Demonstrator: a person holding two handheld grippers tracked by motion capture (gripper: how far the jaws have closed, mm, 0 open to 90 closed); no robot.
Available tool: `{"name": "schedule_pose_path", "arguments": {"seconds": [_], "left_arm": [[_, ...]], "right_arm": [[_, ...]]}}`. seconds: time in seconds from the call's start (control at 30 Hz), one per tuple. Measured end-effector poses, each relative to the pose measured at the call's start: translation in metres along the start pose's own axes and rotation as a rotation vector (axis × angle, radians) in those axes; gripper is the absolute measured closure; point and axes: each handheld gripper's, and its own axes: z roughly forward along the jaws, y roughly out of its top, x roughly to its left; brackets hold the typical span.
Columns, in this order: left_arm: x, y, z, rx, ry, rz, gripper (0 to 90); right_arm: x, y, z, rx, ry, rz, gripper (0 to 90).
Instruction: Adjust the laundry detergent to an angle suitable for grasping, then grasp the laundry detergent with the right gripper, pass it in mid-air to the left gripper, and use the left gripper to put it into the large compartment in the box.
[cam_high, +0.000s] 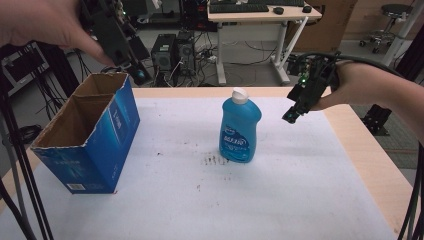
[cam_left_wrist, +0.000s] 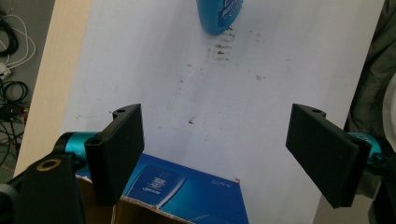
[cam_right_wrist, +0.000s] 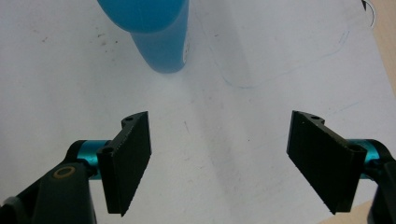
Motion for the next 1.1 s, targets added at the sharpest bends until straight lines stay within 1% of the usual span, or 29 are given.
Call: {"name": "schedule_pose_path", "arguments": {"seconds": [0.1,0.17,0.2,0.27,0.37,0.4,0.47,0.6,0.7,0.73,0.77,0.8,0.87,0.9,0.97,1.0,1.03,1.1], "left_arm": [[-0.0005,0.0000,-0.0004,-0.004,-0.003,0.005,19.5],[-0.0008,-0.0003,-0.0008,-0.004,-0.007,0.001,19.5],[-0.0002,-0.0007,-0.0009,-0.001,-0.005,0.004,19.5],[0.0001,-0.0019,-0.0009,0.009,0.001,-0.001,19.5],[-0.0010,-0.0032,-0.0013,0.005,0.003,-0.009,19.5],[-0.0018,-0.0037,-0.0030,0.003,0.003,-0.006,19.5],[-0.0021,-0.0037,-0.0033,0.005,0.002,-0.005,19.5],[-0.0022,-0.0022,-0.0007,0.002,-0.005,0.003,19.5],[-0.0014,-0.0016,0.0005,0.005,-0.008,0.007,19.5],[-0.0011,-0.0014,0.0005,0.003,-0.007,0.009,19.5],[-0.0008,-0.0013,0.0001,0.005,-0.007,0.009,19.5],[-0.0011,-0.0014,0.0001,0.002,-0.008,0.005,19.5],[-0.0020,-0.0019,-0.0004,0.004,-0.003,0.001,19.5],[-0.0020,-0.0019,-0.0004,0.004,-0.003,0.001,19.5],[-0.0027,-0.0027,-0.0013,0.005,0.000,0.009,19.5],[-0.0034,-0.0035,-0.0024,0.005,-0.001,0.002,19.5],[-0.0031,-0.0038,-0.0029,0.004,0.000,0.006,19.5],[-0.0031,-0.0046,-0.0030,-0.002,-0.002,0.001,19.5]], "right_arm": [[0.0008,-0.0005,-0.0010,-0.004,0.004,-0.003,21.3],[0.0010,-0.0007,-0.0014,-0.002,0.008,-0.003,21.3],[0.0014,-0.0011,-0.0010,0.000,0.010,-0.010,21.3],[0.0008,-0.0014,-0.0003,0.006,0.008,-0.012,21.3],[0.0002,-0.0016,-0.0004,0.005,0.008,-0.005,21.3],[0.0002,-0.0009,-0.0018,-0.010,0.003,-0.011,21.3],[0.0002,-0.0006,-0.0029,-0.016,0.008,-0.010,21.3],[-0.0004,-0.0013,-0.0016,-0.007,0.012,0.003,21.2],[-0.0011,-0.0021,-0.0016,-0.005,0.011,-0.001,21.0],[-0.0009,-0.0023,-0.0019,-0.004,0.010,0.002,20.0],[-0.0006,-0.0025,-0.0020,-0.005,0.006,0.000,14.5],[-0.0004,-0.0027,-0.0022,-0.006,-0.005,0.003,12.7],[0.0000,-0.0034,-0.0039,-0.012,-0.006,0.005,12.7],[-0.0001,-0.0037,-0.0041,-0.019,0.002,-0.002,12.7],[0.0009,-0.0039,-0.0050,-0.017,-0.005,-0.005,12.7],[0.0010,-0.0039,-0.0056,-0.018,-0.003,-0.004,12.7],[0.0012,-0.0040,-0.0058,-0.024,0.002,-0.009,12.7],[0.0016,-0.0039,-0.0069,-0.029,-0.003,-0.007,12.7]]}}
